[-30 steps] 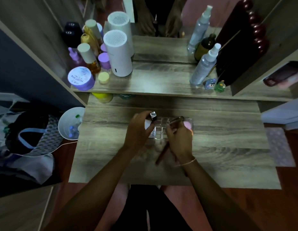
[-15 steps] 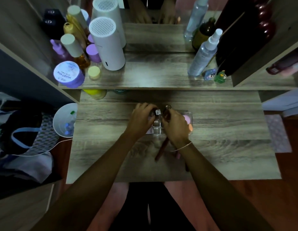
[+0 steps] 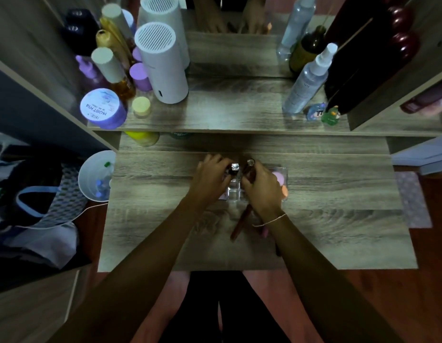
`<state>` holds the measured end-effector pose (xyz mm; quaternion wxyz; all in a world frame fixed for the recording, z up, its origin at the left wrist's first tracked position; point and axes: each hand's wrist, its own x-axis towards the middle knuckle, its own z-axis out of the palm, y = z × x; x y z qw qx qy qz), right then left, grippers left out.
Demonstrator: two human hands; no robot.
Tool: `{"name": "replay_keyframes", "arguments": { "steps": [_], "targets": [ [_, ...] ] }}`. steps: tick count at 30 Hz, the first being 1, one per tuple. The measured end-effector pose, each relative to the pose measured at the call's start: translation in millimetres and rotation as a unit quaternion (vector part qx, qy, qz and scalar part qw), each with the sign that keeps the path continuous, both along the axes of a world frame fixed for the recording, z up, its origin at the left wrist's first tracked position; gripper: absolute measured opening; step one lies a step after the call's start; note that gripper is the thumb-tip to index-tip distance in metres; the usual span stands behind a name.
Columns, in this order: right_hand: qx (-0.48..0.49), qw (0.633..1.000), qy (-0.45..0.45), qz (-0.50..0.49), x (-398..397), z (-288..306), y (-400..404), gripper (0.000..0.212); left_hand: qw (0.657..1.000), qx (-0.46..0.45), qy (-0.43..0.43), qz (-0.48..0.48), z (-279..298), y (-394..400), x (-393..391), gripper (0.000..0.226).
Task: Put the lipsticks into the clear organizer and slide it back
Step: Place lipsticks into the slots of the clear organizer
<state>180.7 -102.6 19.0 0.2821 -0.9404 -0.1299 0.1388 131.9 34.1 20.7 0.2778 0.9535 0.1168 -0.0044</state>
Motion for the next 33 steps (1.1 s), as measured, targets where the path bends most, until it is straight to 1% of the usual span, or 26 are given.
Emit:
{"name": "replay_keyframes", "arguments": {
  "steps": [7, 14, 16, 19, 25, 33],
  "targets": [
    [0.006, 1.000, -0.021, -0.005, -3, -2, 0, 0.040, 1.000, 0.011, 0.003, 0.001, -4, 0, 5, 0.032],
    [0.020, 1.000, -0.019, -0.007, -4, -3, 1, 0.040, 1.000, 0.017, 0.018, -0.003, -8, 2, 1, 0.035],
    [0.010, 1.000, -0.025, -0.012, -4, -4, 0, 0.042, 1.000, 0.014, 0.026, -0.006, -9, 3, 1, 0.039],
    [0.006, 0.999, -0.034, -0.020, -4, -5, 1, 0.046, 1.000, 0.007, 0.011, -0.005, -11, 3, 0, 0.048],
    [0.004, 1.000, -0.023, -0.010, -6, -5, 0, 0.043, 0.999, 0.034, -0.010, -0.018, -13, 2, 0, 0.032],
    [0.008, 1.000, -0.012, 0.009, -3, 4, -4, 0.045, 0.999, 0.042, -0.020, -0.023, -12, 2, -1, 0.037]
  ]
}}
